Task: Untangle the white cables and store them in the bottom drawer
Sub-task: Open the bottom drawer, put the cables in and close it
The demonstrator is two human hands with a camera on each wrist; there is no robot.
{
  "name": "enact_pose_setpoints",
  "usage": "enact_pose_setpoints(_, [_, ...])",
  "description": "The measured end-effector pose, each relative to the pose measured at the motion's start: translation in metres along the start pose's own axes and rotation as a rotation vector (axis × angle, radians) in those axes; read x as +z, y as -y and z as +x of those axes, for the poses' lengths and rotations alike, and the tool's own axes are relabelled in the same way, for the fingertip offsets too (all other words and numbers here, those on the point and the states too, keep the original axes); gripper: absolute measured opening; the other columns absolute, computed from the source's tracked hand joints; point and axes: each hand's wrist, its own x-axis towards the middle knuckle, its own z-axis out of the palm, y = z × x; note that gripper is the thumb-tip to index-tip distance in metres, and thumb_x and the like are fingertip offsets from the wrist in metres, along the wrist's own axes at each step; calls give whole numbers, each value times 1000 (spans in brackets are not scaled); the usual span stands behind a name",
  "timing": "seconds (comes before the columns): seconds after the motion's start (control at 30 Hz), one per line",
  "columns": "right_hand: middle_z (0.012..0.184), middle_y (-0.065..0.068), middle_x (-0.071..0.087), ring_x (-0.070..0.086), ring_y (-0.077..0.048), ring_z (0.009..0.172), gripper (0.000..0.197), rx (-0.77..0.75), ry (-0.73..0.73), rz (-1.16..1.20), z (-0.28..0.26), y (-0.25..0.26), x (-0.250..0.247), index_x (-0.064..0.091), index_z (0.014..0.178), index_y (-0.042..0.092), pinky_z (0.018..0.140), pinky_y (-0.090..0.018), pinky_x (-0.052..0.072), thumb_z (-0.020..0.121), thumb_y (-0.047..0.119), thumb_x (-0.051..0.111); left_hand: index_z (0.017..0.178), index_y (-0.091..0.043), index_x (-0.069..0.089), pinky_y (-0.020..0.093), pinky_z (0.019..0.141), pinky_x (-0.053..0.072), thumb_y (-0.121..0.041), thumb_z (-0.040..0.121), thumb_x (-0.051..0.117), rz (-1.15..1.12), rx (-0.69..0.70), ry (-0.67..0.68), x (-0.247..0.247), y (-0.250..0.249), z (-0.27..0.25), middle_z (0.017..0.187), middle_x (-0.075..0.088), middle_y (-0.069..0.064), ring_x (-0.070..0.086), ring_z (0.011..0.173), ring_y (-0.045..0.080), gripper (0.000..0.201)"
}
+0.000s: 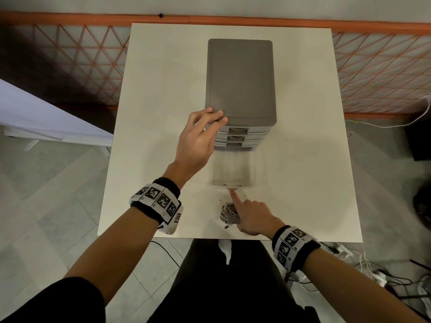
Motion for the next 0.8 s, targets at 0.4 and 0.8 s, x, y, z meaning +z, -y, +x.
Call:
enact_pose_setpoints(0.4, [125,-14,57,59,-36,111,49,123,-333,122,49,-2,-97,42,132,10,83,-40,45,87,23,58,130,-3,64,23,111,38,5,94,56,-26,-25,53,-5,-7,-7,134,63,11,50,132,32,37])
enact_pose_setpoints(0.8, [108,-6,69,66,-32,100,27,52,-351,60,108,-14,-85,62,115,20,83,-39,49,88,23,55,131,-1,58,41,105,48,-10,88,71,13,-76,439,27,-16,-74,137,60,17,59,123,32,46])
